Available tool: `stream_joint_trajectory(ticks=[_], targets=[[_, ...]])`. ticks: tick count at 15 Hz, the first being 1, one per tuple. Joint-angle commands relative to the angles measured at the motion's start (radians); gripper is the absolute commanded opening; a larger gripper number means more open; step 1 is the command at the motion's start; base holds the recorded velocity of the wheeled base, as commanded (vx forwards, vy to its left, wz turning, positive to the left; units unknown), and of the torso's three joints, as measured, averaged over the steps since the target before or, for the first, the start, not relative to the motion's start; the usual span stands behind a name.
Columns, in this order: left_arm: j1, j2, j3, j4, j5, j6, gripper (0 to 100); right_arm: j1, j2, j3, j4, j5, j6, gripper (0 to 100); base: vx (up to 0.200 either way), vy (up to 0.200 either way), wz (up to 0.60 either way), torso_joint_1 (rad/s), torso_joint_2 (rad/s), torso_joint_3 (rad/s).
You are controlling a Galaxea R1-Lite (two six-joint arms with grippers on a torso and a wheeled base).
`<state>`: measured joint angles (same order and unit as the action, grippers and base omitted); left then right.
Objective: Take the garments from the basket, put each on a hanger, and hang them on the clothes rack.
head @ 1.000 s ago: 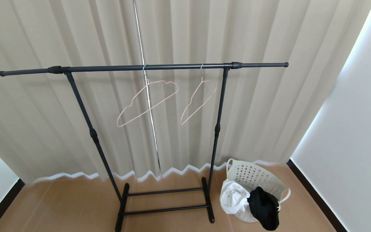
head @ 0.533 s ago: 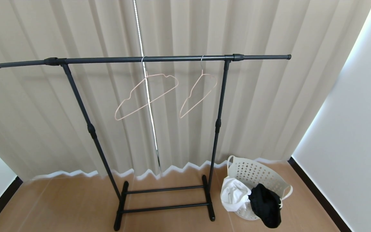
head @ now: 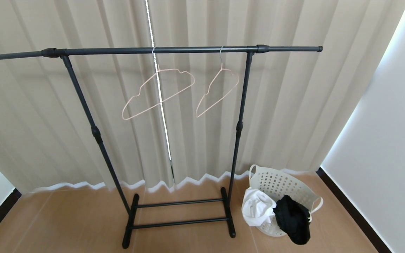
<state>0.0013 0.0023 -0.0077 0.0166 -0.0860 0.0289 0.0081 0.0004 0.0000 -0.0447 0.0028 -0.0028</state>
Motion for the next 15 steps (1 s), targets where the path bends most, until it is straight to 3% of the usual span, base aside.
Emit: stream_joint_trajectory(ticks=[1,15], targets=[[0.0,0.001,0.0,0.0,0.0,0.0,100,0.0,0.0,0.0,0.0,0.0,0.0,100,0.0,0.0,0.0,-0.217,0.52,0.32],[0.0,0.001,0.0,0.0,0.0,0.0,100,0.0,0.0,0.0,0.0,0.0,0.0,100,0.0,0.0,0.0,-0.177,0.52,0.34]])
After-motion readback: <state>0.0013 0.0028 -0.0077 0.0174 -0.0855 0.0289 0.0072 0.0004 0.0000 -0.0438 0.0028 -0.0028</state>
